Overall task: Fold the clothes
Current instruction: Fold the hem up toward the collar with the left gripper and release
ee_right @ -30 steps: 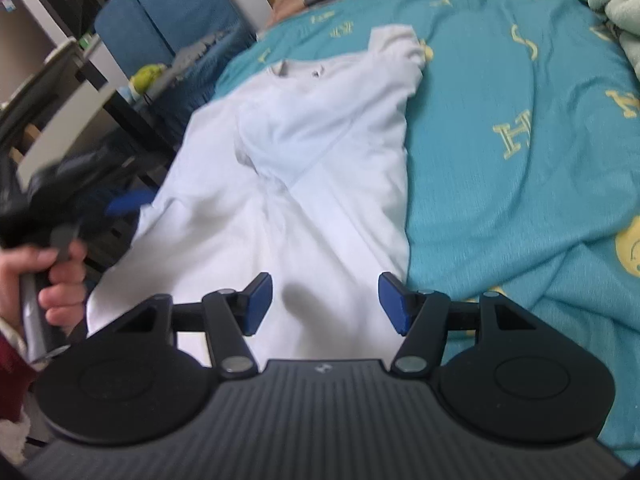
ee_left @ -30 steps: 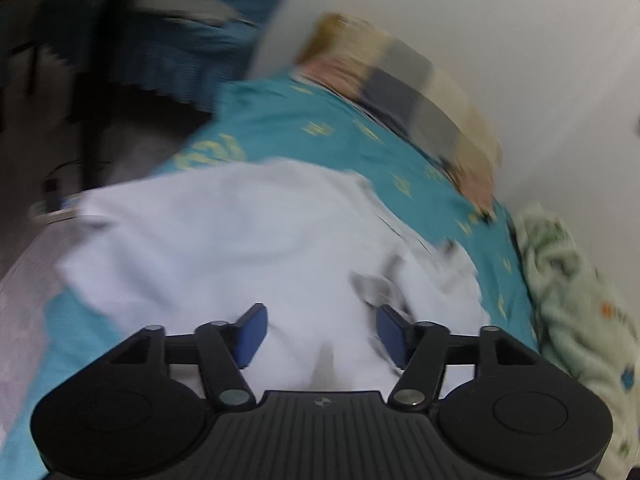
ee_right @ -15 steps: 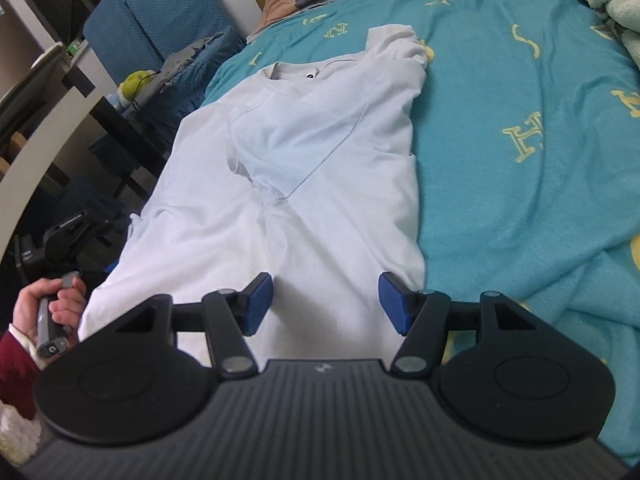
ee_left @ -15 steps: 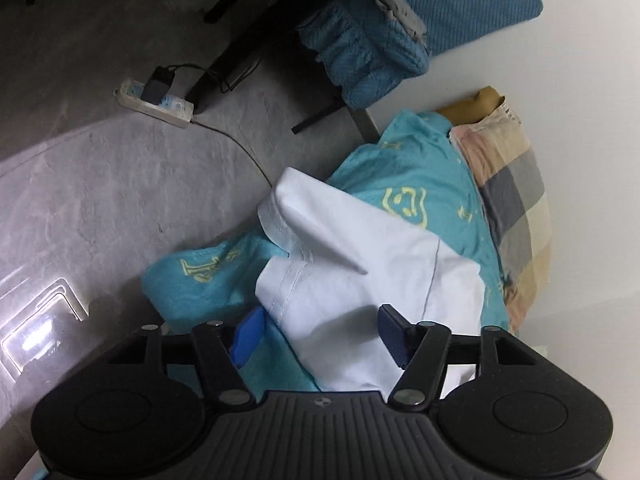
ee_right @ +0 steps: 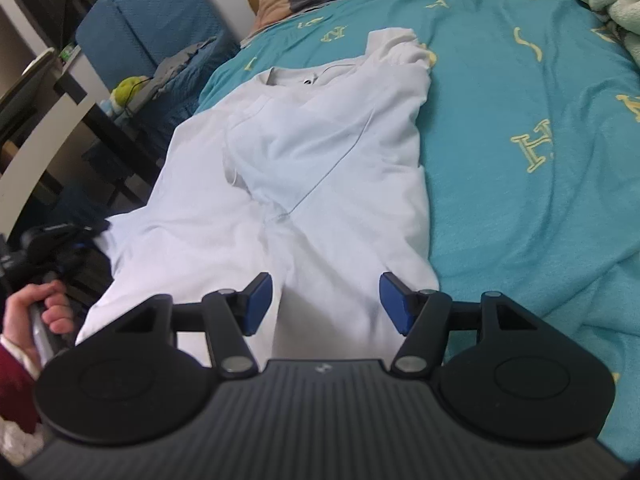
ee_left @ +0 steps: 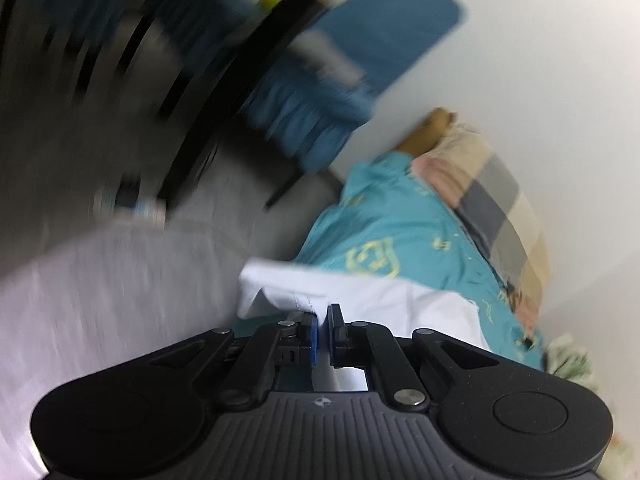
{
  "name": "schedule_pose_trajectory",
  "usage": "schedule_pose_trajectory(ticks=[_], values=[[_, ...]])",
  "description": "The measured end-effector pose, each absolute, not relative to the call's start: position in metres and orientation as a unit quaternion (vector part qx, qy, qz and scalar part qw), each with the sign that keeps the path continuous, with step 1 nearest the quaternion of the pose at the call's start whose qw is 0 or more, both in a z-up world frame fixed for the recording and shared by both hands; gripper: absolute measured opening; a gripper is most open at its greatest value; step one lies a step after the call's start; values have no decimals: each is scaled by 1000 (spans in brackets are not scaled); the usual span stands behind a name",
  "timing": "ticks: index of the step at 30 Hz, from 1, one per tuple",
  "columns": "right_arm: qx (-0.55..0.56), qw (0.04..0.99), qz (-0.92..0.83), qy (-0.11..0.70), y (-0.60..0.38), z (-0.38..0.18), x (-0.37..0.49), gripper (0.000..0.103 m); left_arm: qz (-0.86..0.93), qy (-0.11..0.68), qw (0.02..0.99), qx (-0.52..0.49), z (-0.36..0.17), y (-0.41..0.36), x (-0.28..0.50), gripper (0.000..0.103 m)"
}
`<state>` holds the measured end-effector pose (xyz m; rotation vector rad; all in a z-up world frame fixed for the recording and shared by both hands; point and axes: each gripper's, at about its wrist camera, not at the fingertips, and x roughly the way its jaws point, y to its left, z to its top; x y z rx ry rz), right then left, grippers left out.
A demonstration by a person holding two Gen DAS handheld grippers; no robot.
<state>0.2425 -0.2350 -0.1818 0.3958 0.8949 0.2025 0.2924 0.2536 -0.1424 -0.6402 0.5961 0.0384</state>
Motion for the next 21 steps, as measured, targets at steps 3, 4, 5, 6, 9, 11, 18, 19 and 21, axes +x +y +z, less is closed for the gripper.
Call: schedule_pose_trajectory(ticks=[3, 4, 5, 6, 9, 11, 18, 19, 21], values=[[195, 881, 89, 422, -241, -175, 240, 63, 4, 259, 932, -253, -104, 227, 292, 5], [198, 881, 86, 421, -243, -173, 239, 63, -7, 256, 940, -225, -91, 212, 294, 5], [200, 881, 82, 420, -246, -171, 238, 63, -18, 253, 947, -196, -77, 195, 297, 5], [204, 882, 78, 418, -250, -168, 236, 63, -29, 249, 954, -167, -64, 179, 300, 5], [217, 883, 68, 410, -263, -161, 233, 63, -80, 241, 963, -87, -31, 117, 308, 5], [227, 884, 59, 406, -272, -158, 232, 63, -117, 245, 962, -41, -24, 69, 312, 5], [278, 875, 40, 395, -306, -160, 232, 63, -197, 290, 936, 30, -77, -70, 320, 7], [283, 874, 38, 394, -310, -161, 232, 63, -198, 300, 933, 30, -90, -82, 322, 7], [289, 871, 35, 395, -316, -165, 233, 63, -197, 320, 927, 25, -112, -94, 326, 11]])
